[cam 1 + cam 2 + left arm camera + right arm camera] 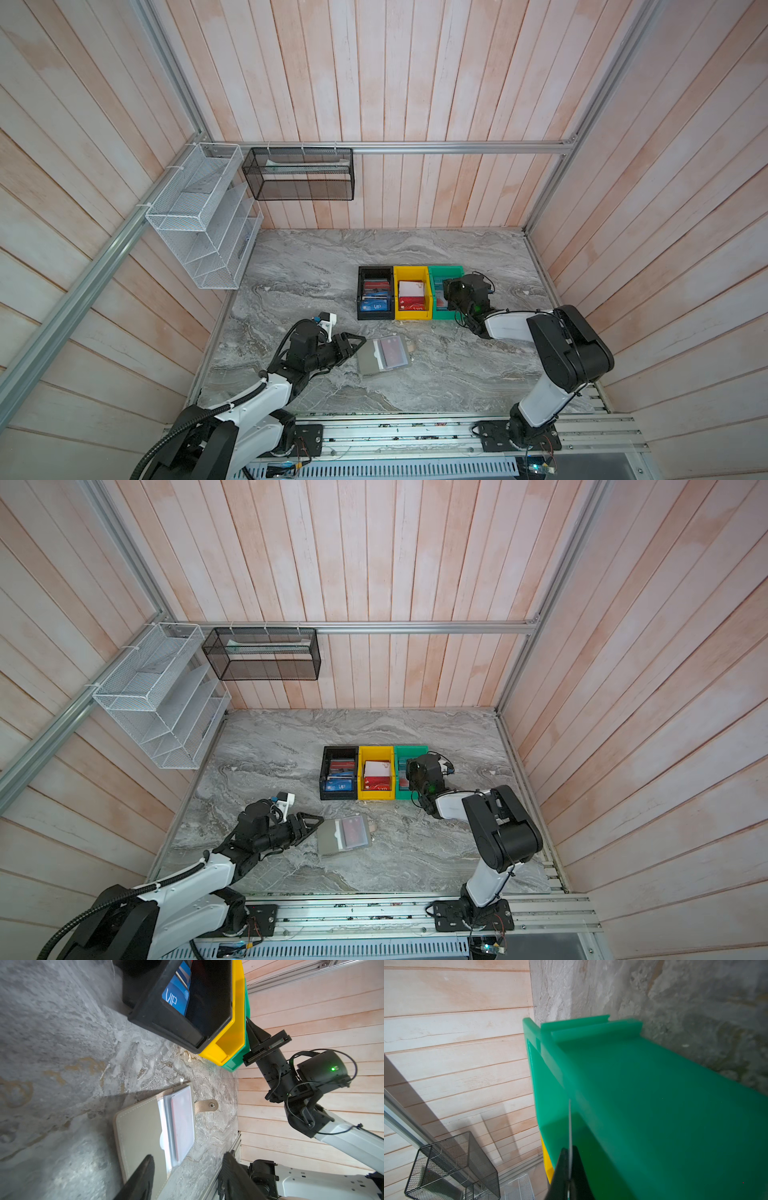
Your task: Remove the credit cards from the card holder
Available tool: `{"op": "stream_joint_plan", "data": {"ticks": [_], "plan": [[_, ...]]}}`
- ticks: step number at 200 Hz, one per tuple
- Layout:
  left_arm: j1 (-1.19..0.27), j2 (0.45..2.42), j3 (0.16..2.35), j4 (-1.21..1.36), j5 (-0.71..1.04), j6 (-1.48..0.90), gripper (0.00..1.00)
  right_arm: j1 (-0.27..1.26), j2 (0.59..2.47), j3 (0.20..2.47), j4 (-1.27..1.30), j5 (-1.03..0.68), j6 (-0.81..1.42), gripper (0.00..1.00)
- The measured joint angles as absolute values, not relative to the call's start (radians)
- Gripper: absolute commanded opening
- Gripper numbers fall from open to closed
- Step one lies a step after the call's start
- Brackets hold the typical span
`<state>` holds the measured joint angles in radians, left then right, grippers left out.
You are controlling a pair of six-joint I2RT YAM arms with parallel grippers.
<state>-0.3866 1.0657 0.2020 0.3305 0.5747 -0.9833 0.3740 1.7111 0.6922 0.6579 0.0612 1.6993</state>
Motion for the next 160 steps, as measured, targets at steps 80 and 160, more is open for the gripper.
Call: {"op": "stream_joint_plan", "data": {"ticks": [80,160], "plan": [[-0.387,1.066,0.201,0.330,0.572,-0.988,0.56,0.358,1.771,0.744,0.682,0.023,1.710,0.00],[-0.387,1.066,0.201,0.330,0.572,-0.991,0.56,0.342,1.813,0.758,0.701,-0.010,1.714,0.00]]}}
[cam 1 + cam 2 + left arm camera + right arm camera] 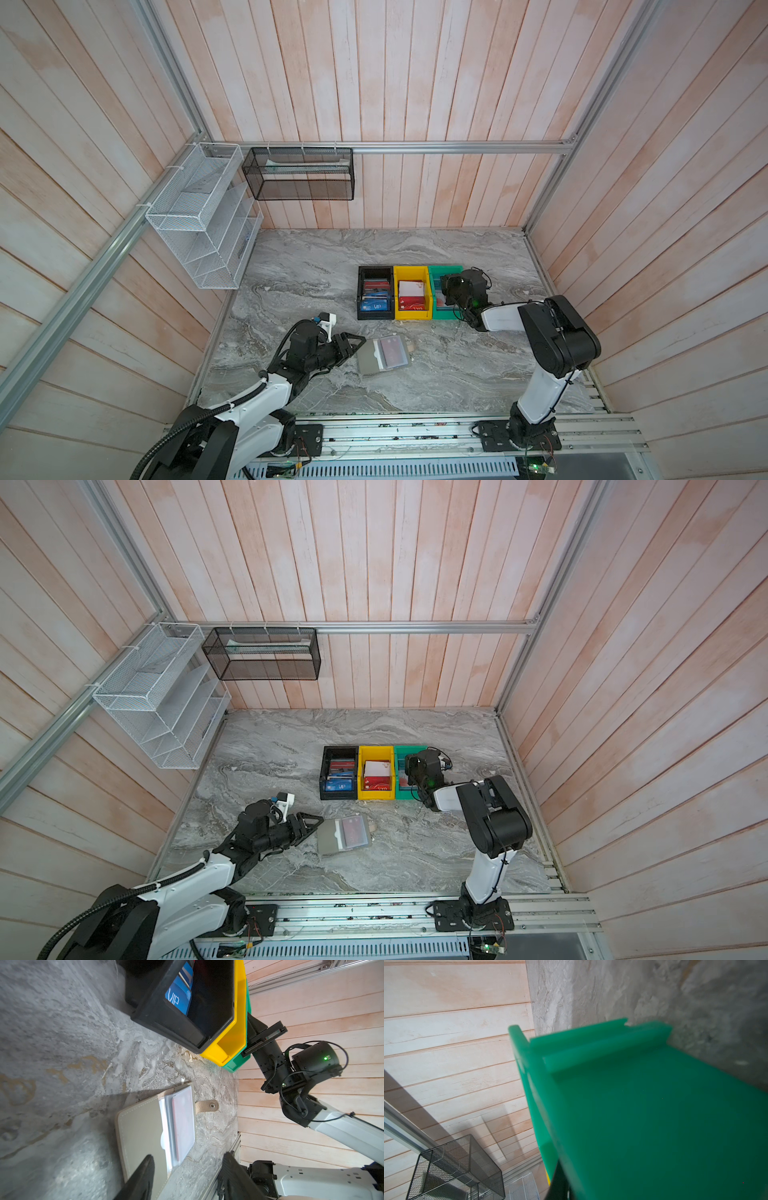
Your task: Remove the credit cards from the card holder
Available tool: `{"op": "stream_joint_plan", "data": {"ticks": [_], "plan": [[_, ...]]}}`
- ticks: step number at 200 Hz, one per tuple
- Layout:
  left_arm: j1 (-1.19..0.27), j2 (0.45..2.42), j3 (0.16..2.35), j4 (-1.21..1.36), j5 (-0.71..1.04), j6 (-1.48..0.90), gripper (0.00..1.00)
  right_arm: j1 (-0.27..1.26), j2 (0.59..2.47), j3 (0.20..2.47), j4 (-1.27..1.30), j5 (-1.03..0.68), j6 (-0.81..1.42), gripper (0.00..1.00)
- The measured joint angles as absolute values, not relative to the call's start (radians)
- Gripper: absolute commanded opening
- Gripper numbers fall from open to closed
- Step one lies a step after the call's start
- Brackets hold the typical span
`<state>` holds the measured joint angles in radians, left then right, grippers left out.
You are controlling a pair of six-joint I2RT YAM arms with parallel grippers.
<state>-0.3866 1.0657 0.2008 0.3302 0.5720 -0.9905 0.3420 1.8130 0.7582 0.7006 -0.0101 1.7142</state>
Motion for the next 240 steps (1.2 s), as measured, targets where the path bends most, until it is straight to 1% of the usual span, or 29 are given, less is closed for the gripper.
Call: {"op": "stream_joint_plan", "data": {"ticks": [28,37,85,93,106,124,185,240], "plan": [[-0.387,1.066,0.201,0.330,0.572,-0.991,0.56,0.339,1.813,0.759,0.699,-0.014,1.714,0.00],[-0.387,1.066,0.201,0.330,0.572,-0.991,0.56,0.338,1.813,0.760,0.698,-0.016,1.714,0.02],[-0.387,1.066,0.201,0.330,0.572,-0.991,0.56,0.337,1.813,0.760,0.696,-0.022,1.714,0.03],[-0.387,1.066,0.201,0.330,0.572,-0.991,0.56,0.337,1.813,0.760,0.697,-0.022,1.714,0.09],[-0.387,1.066,0.201,0.330,0.572,-0.991,0.56,0.336,1.813,0.760,0.697,-0.026,1.716,0.24],[-0.387,1.066,0.201,0.330,0.572,-0.991,0.56,0.332,1.813,0.762,0.697,-0.036,1.710,0.28],[-0.387,1.066,0.201,0.330,0.572,-0.991,0.56,0.332,1.813,0.772,0.685,-0.061,1.697,0.28],[-0.387,1.066,0.201,0.330,0.572,-0.991,0.56,0.332,1.773,0.774,0.623,-0.072,1.692,0.31]]}}
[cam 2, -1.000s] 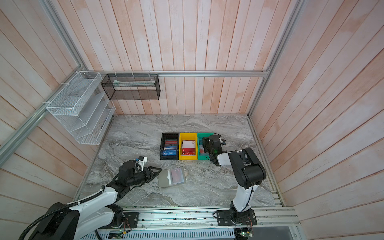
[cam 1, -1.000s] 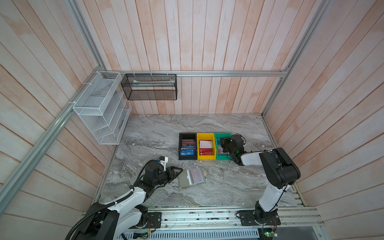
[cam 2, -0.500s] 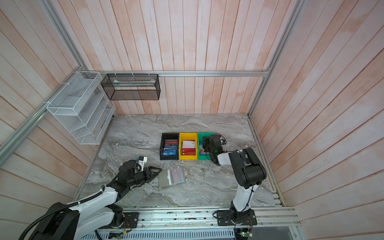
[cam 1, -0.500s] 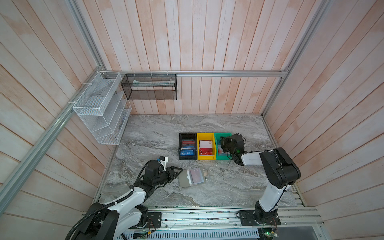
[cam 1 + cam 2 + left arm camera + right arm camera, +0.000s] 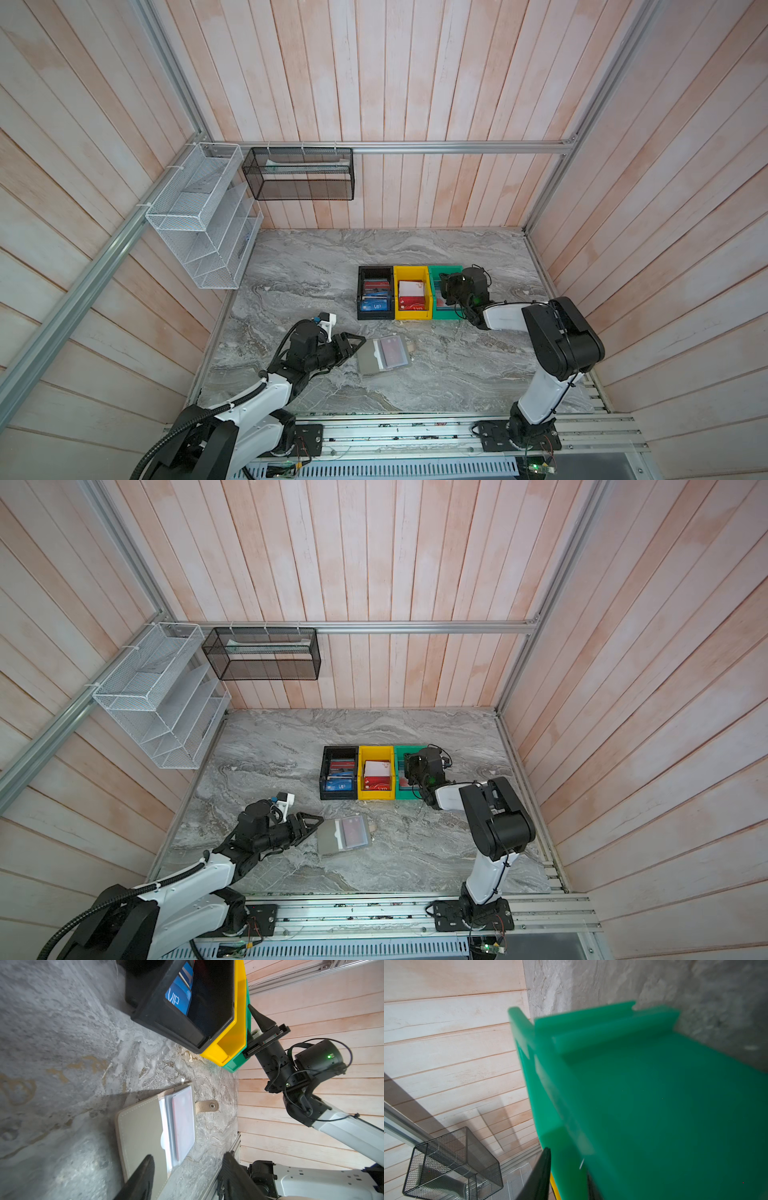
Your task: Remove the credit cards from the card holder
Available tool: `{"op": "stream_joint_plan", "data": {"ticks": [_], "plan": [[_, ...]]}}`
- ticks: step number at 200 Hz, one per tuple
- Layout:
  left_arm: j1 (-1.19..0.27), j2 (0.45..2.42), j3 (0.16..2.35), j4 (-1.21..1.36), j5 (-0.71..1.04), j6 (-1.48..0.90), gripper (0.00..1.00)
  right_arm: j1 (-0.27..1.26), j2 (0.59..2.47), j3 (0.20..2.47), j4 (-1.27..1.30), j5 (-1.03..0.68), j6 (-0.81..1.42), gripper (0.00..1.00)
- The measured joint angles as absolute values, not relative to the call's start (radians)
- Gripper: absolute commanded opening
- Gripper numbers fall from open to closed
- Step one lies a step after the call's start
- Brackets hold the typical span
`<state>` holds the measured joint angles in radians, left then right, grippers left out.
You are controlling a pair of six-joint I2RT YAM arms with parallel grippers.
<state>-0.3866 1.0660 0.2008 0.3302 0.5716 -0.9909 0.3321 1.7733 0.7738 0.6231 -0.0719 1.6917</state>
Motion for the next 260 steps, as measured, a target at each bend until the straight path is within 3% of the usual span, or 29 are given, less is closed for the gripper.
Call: {"op": "stream_joint_plan", "data": {"ticks": [112,166,215,239,260], "plan": [[-0.387,1.065,0.201,0.329,0.572,-0.991,0.56,0.331,1.624,0.769,0.513,-0.114,1.640,0.33],[-0.387,1.052,0.200,0.327,0.572,-0.991,0.56,0.337,1.366,0.761,0.361,-0.160,1.283,0.34],[-0.392,1.058,0.187,0.329,0.573,-0.991,0.56,0.389,1.114,0.574,0.254,-0.213,0.974,0.32],[-0.406,1.094,0.187,0.330,0.574,-0.991,0.56,0.474,1.083,0.538,0.163,-0.239,0.835,0.49],[-0.428,1.132,0.185,0.334,0.572,-0.995,0.55,0.577,1.066,0.521,0.136,-0.241,0.753,0.47]]}}
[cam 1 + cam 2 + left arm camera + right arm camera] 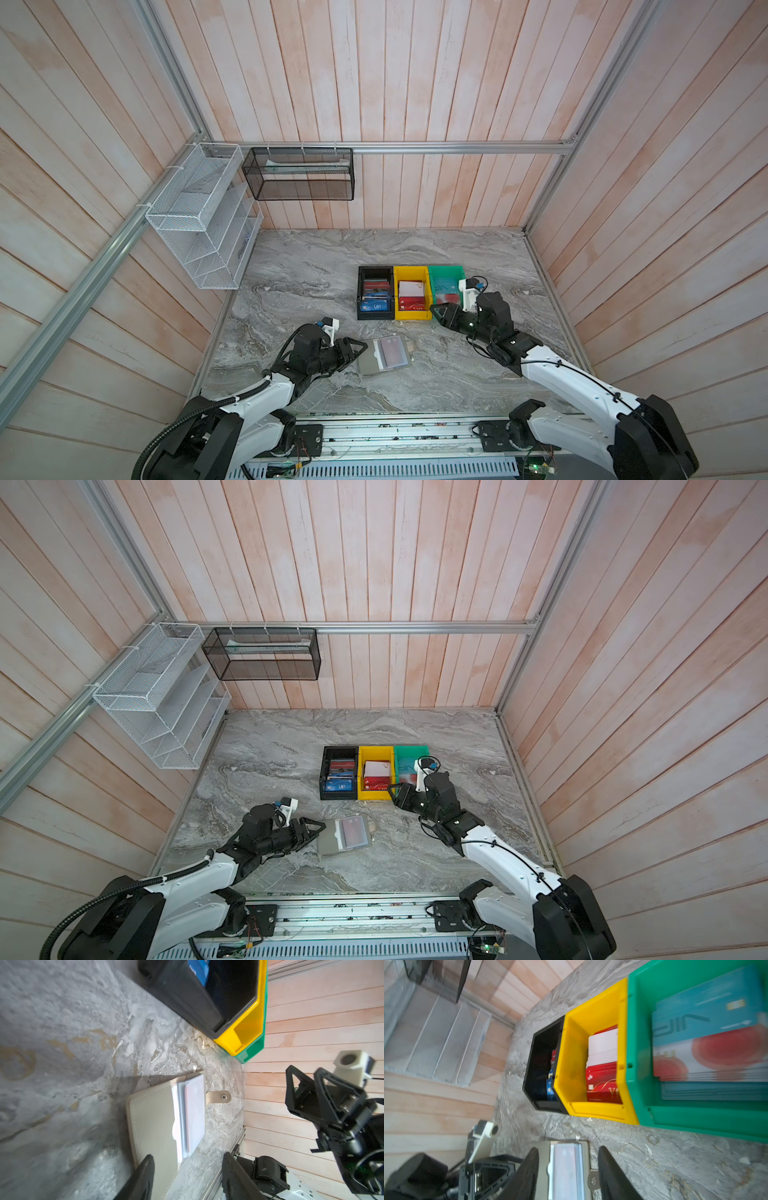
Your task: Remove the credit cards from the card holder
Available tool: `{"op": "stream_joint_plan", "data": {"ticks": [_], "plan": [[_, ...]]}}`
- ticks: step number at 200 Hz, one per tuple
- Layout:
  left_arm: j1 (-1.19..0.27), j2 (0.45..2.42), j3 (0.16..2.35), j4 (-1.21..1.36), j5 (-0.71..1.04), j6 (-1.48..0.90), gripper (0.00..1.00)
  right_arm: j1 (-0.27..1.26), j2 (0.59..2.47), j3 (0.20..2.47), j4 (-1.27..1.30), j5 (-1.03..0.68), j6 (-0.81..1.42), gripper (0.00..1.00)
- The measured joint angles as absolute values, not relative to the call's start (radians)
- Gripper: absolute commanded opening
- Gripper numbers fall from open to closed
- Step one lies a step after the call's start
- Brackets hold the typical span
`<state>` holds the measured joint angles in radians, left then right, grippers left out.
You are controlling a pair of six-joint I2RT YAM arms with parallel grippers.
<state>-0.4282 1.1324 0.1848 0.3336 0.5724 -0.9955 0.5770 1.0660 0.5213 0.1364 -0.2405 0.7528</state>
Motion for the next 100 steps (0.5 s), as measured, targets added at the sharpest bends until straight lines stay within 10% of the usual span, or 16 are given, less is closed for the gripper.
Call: {"op": "stream_joint_plan", "data": {"ticks": [39,100], "plan": [[-0.460,1.181,0.183,0.361,0.570,-1.017,0.52,0.681,1.098,0.506,0.133,-0.254,0.672,0.00],[-0.461,1.185,0.178,0.367,0.548,-1.026,0.51,0.722,1.320,0.521,0.142,-0.329,0.619,0.00]]}}
